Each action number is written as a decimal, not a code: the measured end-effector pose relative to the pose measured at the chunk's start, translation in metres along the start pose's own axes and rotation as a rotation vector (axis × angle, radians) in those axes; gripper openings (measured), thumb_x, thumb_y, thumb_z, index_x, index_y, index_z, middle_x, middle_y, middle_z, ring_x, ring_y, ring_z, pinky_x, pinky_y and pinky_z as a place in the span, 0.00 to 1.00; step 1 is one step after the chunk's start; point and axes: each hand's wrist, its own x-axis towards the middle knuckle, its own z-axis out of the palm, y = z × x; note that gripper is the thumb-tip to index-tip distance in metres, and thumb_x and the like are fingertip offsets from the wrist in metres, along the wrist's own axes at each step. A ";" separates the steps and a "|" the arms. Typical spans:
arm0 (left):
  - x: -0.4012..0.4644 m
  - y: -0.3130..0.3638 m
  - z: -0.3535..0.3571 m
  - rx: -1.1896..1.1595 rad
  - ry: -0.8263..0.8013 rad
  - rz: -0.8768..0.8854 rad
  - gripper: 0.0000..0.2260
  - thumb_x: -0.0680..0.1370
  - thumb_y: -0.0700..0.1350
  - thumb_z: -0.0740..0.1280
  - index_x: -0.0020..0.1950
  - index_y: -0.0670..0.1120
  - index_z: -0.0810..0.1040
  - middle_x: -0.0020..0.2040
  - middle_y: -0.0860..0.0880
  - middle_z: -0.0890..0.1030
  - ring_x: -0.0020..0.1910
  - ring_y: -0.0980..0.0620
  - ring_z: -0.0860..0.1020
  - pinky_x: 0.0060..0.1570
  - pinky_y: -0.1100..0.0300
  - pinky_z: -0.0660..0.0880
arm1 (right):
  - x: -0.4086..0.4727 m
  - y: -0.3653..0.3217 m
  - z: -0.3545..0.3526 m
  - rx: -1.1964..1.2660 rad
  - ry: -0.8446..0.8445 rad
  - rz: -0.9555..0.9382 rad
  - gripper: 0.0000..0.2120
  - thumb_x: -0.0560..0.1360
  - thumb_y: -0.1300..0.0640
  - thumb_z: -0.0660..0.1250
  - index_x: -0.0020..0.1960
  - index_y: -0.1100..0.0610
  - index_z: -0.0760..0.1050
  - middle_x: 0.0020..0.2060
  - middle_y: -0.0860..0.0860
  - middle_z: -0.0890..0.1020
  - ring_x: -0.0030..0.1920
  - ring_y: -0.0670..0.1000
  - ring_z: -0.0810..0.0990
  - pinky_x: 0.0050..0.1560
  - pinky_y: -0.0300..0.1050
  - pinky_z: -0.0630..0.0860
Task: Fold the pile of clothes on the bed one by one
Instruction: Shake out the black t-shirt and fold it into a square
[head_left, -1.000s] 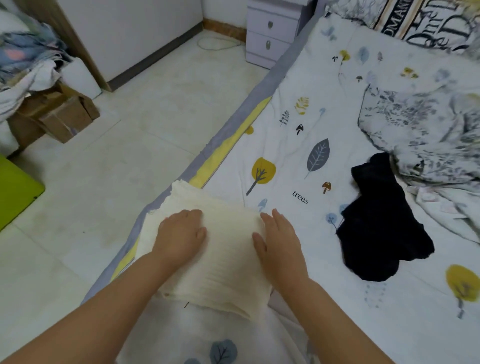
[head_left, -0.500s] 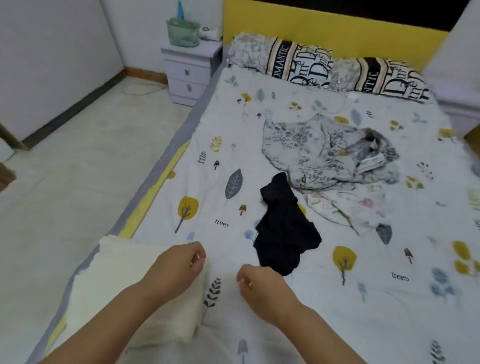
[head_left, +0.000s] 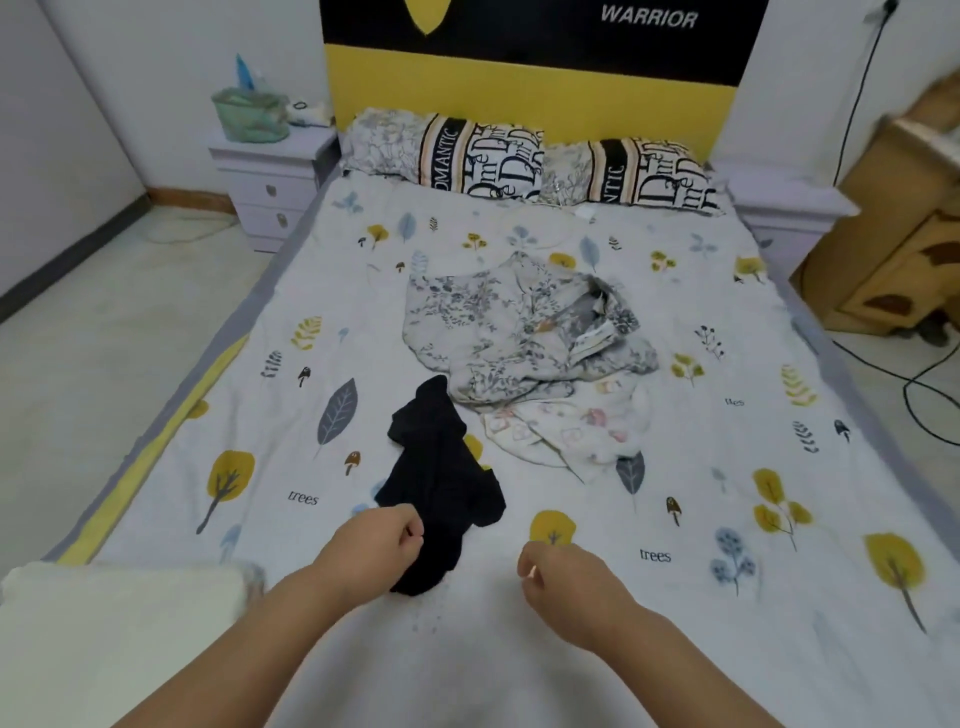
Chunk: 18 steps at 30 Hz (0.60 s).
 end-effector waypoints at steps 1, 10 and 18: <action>0.008 0.009 0.009 -0.006 0.000 -0.015 0.05 0.79 0.44 0.58 0.48 0.50 0.73 0.37 0.55 0.74 0.36 0.57 0.72 0.39 0.65 0.69 | 0.004 0.013 -0.004 -0.016 -0.004 -0.004 0.14 0.79 0.56 0.54 0.62 0.56 0.71 0.48 0.53 0.76 0.45 0.52 0.70 0.44 0.42 0.67; 0.074 0.018 0.071 0.046 0.080 -0.228 0.04 0.79 0.44 0.57 0.47 0.50 0.70 0.37 0.55 0.72 0.38 0.55 0.71 0.38 0.63 0.69 | 0.070 0.069 -0.003 -0.069 -0.074 -0.028 0.12 0.78 0.61 0.53 0.37 0.52 0.62 0.33 0.47 0.60 0.39 0.52 0.66 0.31 0.36 0.59; 0.132 -0.010 0.076 -0.029 0.389 -0.459 0.23 0.77 0.44 0.63 0.70 0.40 0.61 0.66 0.41 0.66 0.62 0.42 0.70 0.57 0.53 0.70 | 0.155 0.061 0.025 0.059 -0.049 -0.027 0.13 0.78 0.60 0.54 0.62 0.55 0.69 0.56 0.53 0.75 0.57 0.54 0.74 0.55 0.44 0.70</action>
